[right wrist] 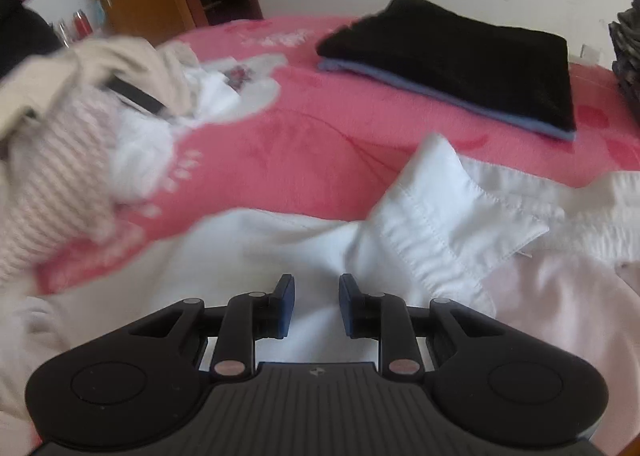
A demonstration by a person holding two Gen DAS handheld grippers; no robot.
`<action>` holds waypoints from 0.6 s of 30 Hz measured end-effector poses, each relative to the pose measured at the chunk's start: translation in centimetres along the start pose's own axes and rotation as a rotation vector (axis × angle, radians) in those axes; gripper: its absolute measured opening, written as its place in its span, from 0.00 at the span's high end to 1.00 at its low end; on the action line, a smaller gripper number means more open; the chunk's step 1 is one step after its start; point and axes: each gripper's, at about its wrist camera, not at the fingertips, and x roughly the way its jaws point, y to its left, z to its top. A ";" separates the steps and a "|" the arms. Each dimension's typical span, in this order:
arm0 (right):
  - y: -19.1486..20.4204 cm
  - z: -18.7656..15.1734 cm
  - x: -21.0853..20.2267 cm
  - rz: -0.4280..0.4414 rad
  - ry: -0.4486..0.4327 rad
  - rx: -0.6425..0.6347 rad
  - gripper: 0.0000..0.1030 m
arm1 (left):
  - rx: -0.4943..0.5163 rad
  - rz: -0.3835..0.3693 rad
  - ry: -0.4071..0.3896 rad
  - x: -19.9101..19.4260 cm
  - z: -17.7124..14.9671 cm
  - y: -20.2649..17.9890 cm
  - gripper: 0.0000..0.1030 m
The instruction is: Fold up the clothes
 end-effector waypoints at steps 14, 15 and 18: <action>6.8 -6.6 -15.3 0.382 0.047 0.011 0.62 | -0.025 0.450 -0.002 -9.7 -1.6 6.5 0.05; 7.3 -7.6 -15.6 0.406 0.060 0.030 0.62 | -0.022 0.472 0.007 -9.2 -1.8 7.1 0.05; 8.1 -10.3 -16.2 0.463 0.074 0.095 0.62 | -0.028 0.516 0.038 -7.9 -2.4 8.7 0.08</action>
